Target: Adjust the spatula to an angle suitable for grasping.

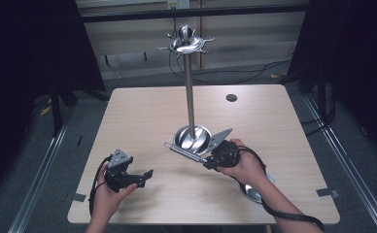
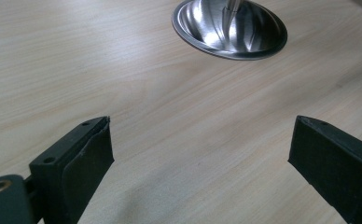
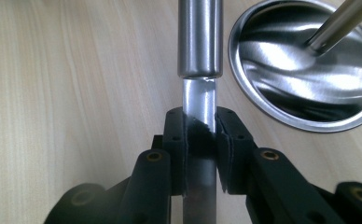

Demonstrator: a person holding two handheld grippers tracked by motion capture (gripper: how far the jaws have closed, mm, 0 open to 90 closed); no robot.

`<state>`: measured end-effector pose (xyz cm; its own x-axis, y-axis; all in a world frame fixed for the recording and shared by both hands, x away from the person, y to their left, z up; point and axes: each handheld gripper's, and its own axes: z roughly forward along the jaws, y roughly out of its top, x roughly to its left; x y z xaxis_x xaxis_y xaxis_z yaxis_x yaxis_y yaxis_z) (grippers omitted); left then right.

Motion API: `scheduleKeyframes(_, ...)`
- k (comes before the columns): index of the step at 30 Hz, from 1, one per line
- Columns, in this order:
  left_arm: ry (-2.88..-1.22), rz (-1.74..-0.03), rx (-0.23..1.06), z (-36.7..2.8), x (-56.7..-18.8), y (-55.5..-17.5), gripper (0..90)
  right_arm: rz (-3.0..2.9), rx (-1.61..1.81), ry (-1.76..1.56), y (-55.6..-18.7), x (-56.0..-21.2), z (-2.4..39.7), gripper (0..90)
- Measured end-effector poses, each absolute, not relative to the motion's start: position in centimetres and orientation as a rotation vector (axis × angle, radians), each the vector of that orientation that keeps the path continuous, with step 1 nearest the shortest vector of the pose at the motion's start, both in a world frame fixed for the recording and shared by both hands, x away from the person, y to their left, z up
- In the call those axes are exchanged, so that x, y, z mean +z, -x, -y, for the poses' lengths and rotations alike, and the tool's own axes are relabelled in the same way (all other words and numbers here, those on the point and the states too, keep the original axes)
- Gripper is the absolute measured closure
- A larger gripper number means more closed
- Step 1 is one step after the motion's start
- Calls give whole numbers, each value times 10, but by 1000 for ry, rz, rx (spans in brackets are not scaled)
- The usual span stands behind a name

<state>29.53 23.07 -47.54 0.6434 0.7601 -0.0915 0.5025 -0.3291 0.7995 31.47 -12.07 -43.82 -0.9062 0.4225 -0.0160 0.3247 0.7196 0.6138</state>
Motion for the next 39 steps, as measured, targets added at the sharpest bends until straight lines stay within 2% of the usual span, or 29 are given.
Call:
scheduleKeyframes(22,-2000,-990,364,-231,-477,-297,60,-2557,1328,-614,-302,-405,163,760)
scheduleKeyframes(39,-2001,-995,356,-227,-479,-297,57,-2343,1497,-640,-294,-388,186,761)
